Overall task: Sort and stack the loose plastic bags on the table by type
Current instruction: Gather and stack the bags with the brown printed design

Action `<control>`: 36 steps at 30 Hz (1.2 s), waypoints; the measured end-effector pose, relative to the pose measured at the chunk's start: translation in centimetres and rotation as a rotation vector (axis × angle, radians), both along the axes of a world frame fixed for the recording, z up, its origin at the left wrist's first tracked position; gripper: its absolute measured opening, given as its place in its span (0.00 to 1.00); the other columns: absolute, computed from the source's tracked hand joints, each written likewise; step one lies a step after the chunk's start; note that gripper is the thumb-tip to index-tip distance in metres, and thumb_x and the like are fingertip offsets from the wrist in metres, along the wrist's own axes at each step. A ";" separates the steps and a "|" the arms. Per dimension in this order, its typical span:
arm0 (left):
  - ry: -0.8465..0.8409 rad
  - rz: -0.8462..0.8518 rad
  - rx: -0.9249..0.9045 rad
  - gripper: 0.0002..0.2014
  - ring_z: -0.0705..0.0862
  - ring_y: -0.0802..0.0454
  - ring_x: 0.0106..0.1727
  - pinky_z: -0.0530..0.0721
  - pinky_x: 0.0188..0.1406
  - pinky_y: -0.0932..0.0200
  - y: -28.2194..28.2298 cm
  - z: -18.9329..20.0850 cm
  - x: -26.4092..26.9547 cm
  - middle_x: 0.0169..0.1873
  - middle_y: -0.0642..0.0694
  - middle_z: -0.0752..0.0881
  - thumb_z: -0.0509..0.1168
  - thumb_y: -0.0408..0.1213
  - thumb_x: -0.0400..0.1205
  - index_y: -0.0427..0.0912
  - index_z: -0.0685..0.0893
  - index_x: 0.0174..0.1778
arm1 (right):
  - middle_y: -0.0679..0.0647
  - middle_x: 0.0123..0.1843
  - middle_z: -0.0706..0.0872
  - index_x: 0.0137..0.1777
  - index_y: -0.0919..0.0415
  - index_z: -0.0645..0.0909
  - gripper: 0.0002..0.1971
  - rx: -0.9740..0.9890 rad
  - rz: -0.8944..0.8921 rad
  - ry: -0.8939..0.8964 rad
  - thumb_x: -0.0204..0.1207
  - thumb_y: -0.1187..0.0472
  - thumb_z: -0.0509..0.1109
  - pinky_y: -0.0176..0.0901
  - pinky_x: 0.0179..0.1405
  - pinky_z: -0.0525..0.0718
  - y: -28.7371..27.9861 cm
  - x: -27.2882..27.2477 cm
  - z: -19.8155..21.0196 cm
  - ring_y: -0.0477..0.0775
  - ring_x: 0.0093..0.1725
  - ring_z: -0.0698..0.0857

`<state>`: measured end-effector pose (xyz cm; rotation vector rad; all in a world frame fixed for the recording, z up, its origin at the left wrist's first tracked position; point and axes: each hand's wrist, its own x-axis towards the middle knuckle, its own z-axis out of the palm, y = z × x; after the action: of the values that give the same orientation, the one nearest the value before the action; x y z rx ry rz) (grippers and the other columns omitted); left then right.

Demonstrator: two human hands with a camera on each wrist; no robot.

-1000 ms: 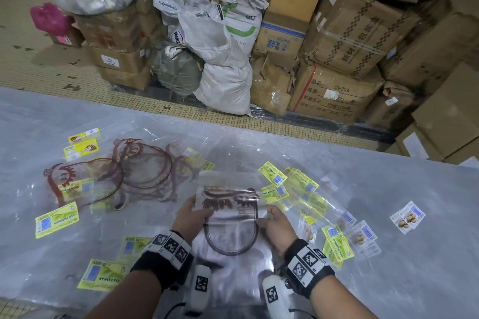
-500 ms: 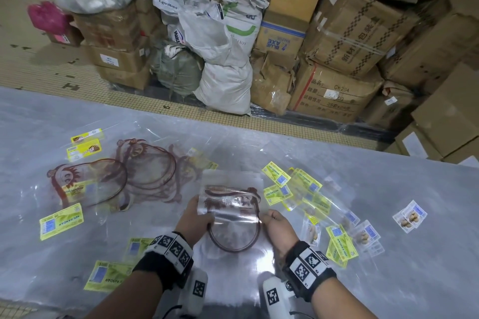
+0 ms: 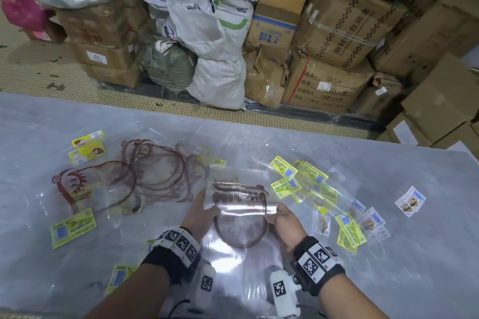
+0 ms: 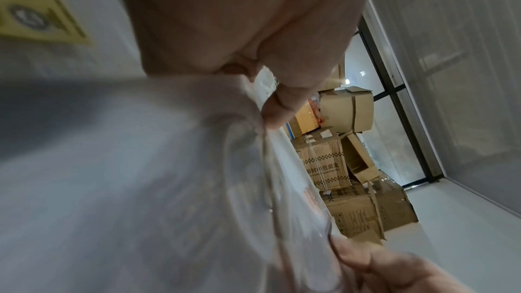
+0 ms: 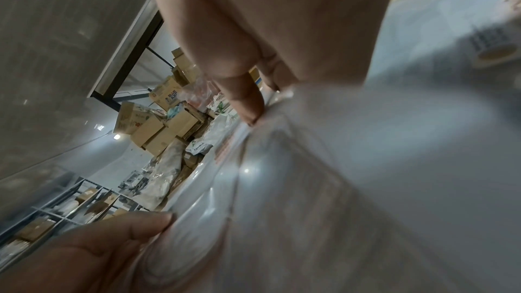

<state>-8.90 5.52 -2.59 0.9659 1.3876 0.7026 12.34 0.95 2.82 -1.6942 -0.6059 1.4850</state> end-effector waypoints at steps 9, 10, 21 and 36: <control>0.121 -0.113 0.051 0.38 0.80 0.43 0.65 0.83 0.63 0.46 0.1 2.5 -1.3 0.72 0.44 0.76 0.67 0.31 0.70 0.47 0.68 0.79 | 0.65 0.43 0.89 0.50 0.63 0.80 0.10 -0.016 -0.093 -0.004 0.78 0.77 0.63 0.48 0.40 0.83 -0.4 -2.7 -0.3 0.60 0.40 0.86; 0.119 -0.117 0.049 0.38 0.77 0.45 0.69 0.81 0.64 0.50 0.1 2.4 -1.7 0.75 0.47 0.73 0.67 0.29 0.72 0.46 0.66 0.80 | 0.65 0.42 0.88 0.51 0.63 0.81 0.12 -0.004 -0.097 0.001 0.77 0.79 0.62 0.48 0.40 0.83 -0.4 -3.0 -0.3 0.60 0.39 0.86; 0.593 -0.026 0.248 0.14 0.84 0.40 0.58 0.80 0.55 0.55 3.2 3.1 -10.3 0.51 0.42 0.87 0.67 0.30 0.77 0.46 0.84 0.58 | 0.77 0.54 0.87 0.55 0.63 0.83 0.19 -0.012 -0.104 -0.072 0.74 0.82 0.61 0.65 0.56 0.84 1.0 -3.9 -1.0 0.66 0.46 0.85; 1.136 -0.190 -0.051 0.45 0.64 0.31 0.75 0.68 0.74 0.35 9.5 3.6 -26.2 0.80 0.43 0.60 0.65 0.68 0.68 0.65 0.53 0.80 | 0.67 0.41 0.86 0.50 0.69 0.79 0.13 0.028 -0.045 -0.044 0.76 0.84 0.59 0.45 0.24 0.86 2.5 -5.5 -1.2 0.62 0.34 0.86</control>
<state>-35.14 14.98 1.05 1.5257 2.2076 -0.1071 6.81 3.50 1.62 -1.7121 -0.6052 1.4041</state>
